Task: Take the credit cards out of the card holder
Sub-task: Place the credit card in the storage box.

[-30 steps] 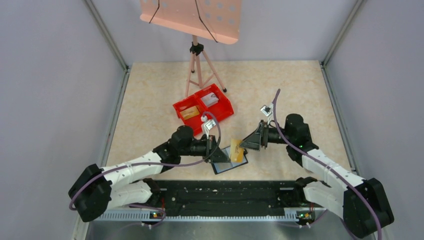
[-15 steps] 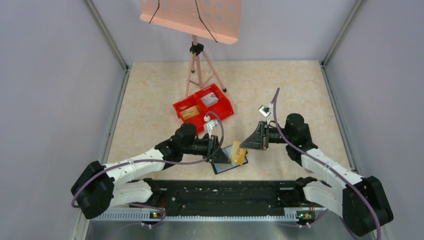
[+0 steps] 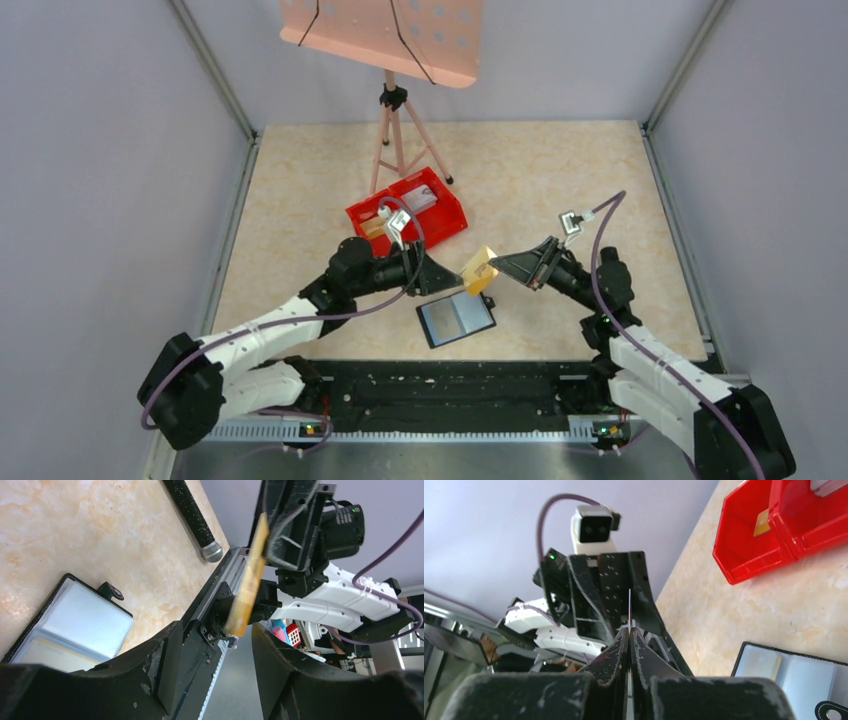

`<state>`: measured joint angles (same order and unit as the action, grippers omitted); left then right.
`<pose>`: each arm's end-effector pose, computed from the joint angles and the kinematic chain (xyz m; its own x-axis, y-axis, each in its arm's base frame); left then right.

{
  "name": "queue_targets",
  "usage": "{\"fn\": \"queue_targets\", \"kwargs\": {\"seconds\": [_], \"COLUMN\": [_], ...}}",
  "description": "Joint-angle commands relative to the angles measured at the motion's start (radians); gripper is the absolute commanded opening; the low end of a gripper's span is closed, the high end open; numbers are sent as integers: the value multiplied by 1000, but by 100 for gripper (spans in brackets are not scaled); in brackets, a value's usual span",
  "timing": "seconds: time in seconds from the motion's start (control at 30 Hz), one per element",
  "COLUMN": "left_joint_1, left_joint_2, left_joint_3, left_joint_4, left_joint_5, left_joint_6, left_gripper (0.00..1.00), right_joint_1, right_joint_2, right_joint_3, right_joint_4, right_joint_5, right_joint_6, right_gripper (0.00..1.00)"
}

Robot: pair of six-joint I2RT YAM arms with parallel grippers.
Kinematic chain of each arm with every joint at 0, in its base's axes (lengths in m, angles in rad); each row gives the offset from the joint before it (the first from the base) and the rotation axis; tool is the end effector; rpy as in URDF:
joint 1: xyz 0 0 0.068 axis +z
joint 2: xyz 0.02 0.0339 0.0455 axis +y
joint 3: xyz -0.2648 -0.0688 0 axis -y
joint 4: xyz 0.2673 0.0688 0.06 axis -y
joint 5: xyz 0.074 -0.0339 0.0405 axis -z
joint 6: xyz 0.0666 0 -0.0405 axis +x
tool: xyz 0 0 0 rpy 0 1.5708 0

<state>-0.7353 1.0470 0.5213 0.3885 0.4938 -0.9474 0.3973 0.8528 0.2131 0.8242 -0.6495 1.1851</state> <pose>0.1867 -0.2114 0.2424 -0.8215 -0.2209 -0.5257 0.4658 0.2719 -0.8421 0.1881 0.1226 0.2248 -0.7298 0.4940 -0.4726 -0.4789 0.1240 0.8691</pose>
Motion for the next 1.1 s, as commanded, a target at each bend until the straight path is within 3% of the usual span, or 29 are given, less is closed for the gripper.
{"fn": "queue_targets", "kwargs": {"seconds": [0.0,0.1,0.3,0.37,0.5,0.6,0.77,0.9,1.07], "left_joint_1": [-2,-3,-3,-3,-3,0,38,113,229], "left_joint_2": [83,121,158,164,175,174,138,91,53], "left_joint_3": [43,45,56,54,44,35,44,86,106], "left_joint_4": [161,247,304,322,342,339,233,64,0], "left_joint_5": [32,35,39,36,31,11,-2,20,119], "left_joint_6": [-49,-84,-123,-134,-152,-151,-109,-50,-3], "left_gripper": [59,59,47,36,3,0,0,0,0], "right_joint_1": [24,33,47,48,49,50,50,49,50], "right_joint_2": [-65,-80,-103,-105,-98,-99,-117,-173,-269], "right_joint_3": [-24,-33,-75,-81,-96,-109,-121,-123,-106], "right_joint_4": [70,59,42,33,42,45,22,-58,-222], "right_joint_5": [180,223,283,291,298,303,290,293,300], "right_joint_6": [66,71,88,81,80,82,51,12,-61], "right_gripper": [0,0,0,0,0,0,18,40,65]}}
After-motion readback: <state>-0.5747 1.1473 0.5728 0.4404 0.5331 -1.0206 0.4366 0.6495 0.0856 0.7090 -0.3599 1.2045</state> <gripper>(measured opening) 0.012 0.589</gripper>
